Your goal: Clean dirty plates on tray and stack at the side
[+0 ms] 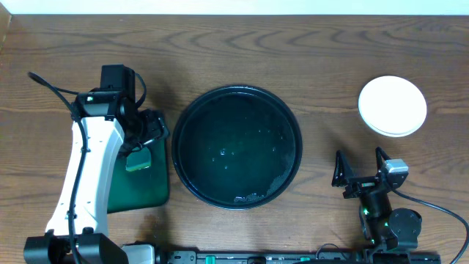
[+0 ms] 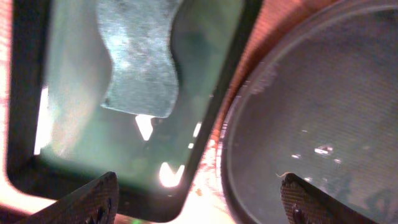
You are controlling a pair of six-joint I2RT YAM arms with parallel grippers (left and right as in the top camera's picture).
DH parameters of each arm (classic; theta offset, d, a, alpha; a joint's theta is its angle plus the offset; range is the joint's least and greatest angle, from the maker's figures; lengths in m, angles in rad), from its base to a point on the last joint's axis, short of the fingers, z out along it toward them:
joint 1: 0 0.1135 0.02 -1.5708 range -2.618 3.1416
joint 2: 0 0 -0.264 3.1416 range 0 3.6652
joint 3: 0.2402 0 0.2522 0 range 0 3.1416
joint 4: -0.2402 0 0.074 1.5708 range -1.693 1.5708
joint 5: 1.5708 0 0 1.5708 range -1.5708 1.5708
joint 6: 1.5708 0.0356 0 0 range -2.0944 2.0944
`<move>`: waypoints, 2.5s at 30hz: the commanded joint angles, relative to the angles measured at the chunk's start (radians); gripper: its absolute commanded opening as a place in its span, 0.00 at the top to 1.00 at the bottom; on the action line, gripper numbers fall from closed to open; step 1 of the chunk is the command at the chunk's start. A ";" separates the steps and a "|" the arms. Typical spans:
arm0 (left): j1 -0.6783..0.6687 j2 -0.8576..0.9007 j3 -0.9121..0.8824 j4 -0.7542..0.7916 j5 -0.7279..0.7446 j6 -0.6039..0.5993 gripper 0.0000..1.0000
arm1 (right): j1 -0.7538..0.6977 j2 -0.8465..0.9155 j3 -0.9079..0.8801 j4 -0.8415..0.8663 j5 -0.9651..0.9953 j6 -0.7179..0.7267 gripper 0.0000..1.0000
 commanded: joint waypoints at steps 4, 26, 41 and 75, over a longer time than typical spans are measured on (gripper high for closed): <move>-0.002 -0.018 -0.003 0.056 -0.140 0.172 0.16 | -0.010 -0.005 -0.002 -0.005 0.006 -0.011 0.01; -0.127 -0.397 -0.003 0.710 -0.141 0.389 0.16 | -0.010 -0.005 -0.002 -0.005 0.006 -0.011 0.01; -0.154 -0.740 -0.013 0.792 -0.142 0.398 0.16 | -0.010 -0.005 -0.002 -0.005 0.006 -0.011 0.01; -0.060 -1.472 -0.894 1.088 -0.114 0.389 0.16 | -0.010 -0.005 -0.002 -0.005 0.006 -0.011 0.01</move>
